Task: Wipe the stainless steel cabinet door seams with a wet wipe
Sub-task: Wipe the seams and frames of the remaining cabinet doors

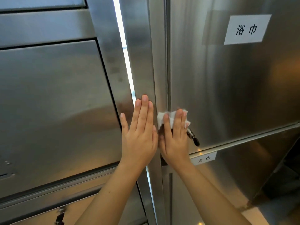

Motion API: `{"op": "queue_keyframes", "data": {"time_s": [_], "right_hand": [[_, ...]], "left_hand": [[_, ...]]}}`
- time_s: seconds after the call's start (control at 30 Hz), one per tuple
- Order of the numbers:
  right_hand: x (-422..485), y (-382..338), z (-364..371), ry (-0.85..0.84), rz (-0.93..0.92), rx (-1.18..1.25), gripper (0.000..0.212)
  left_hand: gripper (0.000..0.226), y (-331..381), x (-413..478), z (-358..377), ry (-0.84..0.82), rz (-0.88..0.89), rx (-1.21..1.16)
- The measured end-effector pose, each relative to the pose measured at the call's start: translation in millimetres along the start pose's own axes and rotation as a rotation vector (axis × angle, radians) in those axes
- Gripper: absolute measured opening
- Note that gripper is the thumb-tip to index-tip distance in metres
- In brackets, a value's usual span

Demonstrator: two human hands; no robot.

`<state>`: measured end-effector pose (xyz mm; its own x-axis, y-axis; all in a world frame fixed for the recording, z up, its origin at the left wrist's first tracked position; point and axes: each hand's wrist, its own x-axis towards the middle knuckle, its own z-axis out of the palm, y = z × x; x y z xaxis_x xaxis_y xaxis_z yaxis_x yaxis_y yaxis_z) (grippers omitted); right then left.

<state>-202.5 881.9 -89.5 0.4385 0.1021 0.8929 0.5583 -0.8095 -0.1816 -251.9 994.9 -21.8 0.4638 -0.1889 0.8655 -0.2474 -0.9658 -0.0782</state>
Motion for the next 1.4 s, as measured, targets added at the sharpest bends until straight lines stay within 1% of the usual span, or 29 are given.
{"op": "queue_keyframes", "data": {"time_s": [0.07,0.17,0.3,0.43,0.53,0.6,0.73,0.87,1.03,1.13,1.27,1.4], "right_hand": [[-30,2,8,-0.029,0.016,0.029,0.069],[-58,6,12,-0.069,0.02,0.008,0.07],[-55,5,12,-0.074,0.033,0.003,0.072],[-48,1,14,-0.061,0.079,-0.002,0.068],[-51,5,15,-0.073,0.065,0.0,0.069],[-64,9,15,-0.117,0.052,-0.001,0.071],[-103,16,13,-0.272,0.031,-0.003,0.074],[-108,16,10,-0.347,0.039,-0.019,0.077],[-87,14,6,-0.324,0.064,0.025,0.066],[-78,16,3,-0.323,0.051,0.031,0.072],[-101,21,0,-0.39,0.009,-0.002,0.073],[-114,22,1,-0.415,0.028,-0.005,0.073]], "left_hand": [[0.06,-1,-1,0,-0.02,0.002,-0.02],[0.062,-4,-1,2,-0.046,0.014,-0.034],[0.064,-6,-1,2,-0.049,0.023,-0.043],[0.062,-5,-1,1,-0.046,0.017,-0.047],[0.063,-7,-1,1,-0.058,0.025,-0.028],[0.064,-7,-2,0,-0.065,0.028,-0.016],[0.066,-8,-3,0,-0.066,0.03,-0.008],[0.069,-7,-2,0,-0.072,0.029,-0.013],[0.066,-7,-2,0,-0.068,0.027,-0.027],[0.065,-7,-2,1,-0.069,0.02,-0.028],[0.065,-7,-2,1,-0.066,0.022,-0.038],[0.064,-7,-1,0,-0.078,0.012,-0.079]]}}
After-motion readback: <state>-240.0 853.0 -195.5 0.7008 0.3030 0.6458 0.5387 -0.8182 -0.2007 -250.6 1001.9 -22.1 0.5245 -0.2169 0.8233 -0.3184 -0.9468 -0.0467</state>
